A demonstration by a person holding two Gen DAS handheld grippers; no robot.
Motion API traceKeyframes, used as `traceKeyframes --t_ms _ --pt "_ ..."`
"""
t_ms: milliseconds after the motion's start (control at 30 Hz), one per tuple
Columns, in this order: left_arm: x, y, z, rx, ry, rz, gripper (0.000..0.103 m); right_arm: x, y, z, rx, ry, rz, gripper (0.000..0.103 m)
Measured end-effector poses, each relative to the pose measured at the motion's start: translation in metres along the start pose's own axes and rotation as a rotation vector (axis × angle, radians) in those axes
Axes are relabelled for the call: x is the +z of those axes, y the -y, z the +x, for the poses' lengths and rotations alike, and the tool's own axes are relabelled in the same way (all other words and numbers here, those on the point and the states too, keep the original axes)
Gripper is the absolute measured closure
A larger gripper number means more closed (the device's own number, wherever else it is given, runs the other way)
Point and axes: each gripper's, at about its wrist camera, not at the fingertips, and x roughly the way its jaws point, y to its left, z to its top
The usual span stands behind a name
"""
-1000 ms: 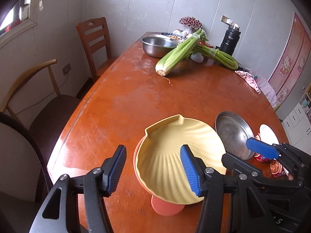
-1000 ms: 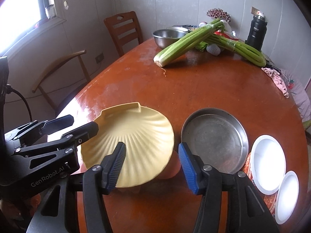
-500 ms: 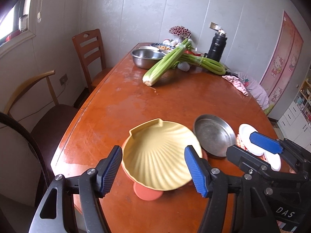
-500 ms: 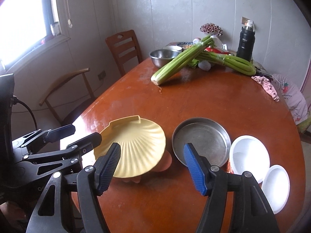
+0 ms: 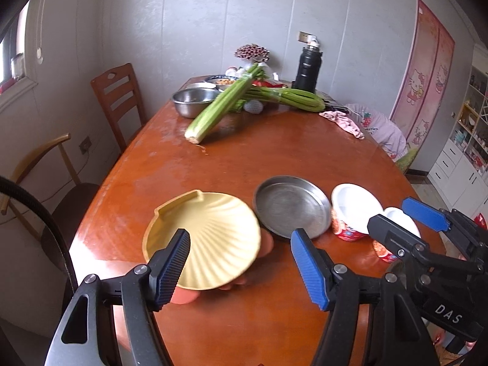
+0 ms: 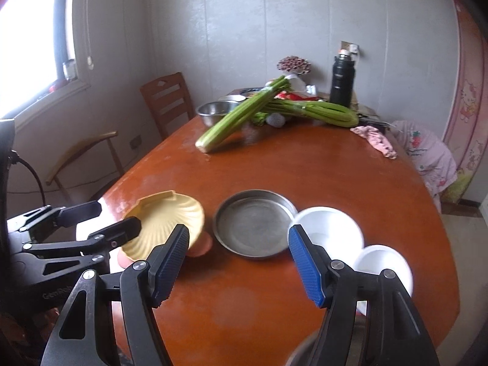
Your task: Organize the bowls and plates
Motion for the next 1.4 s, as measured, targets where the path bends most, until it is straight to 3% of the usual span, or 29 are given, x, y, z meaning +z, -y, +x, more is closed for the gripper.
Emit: traceKeyframes --t_ms 367,767,1133,1400 --pt "-0.003 0.068 0.008 -0.05 -0.011 0.078 0.035 -0.025 0.074 -0.041 -0.084 0.042 0.077 0.033" --pt "-0.02 0.124 0.028 -0.104 -0.069 0.128 0.035 -0.068 0.146 -0.057 -0.133 -0.01 0.156 0.033" --pt "-0.041 0.15 0.045 -0.156 -0.127 0.141 0.035 -0.103 0.165 -0.048 -0.105 -0.09 0.144 0.033" --pt "-0.068 0.159 0.069 -0.202 -0.226 0.14 0.035 -0.128 0.165 -0.036 -0.086 -0.159 0.13 0.033"
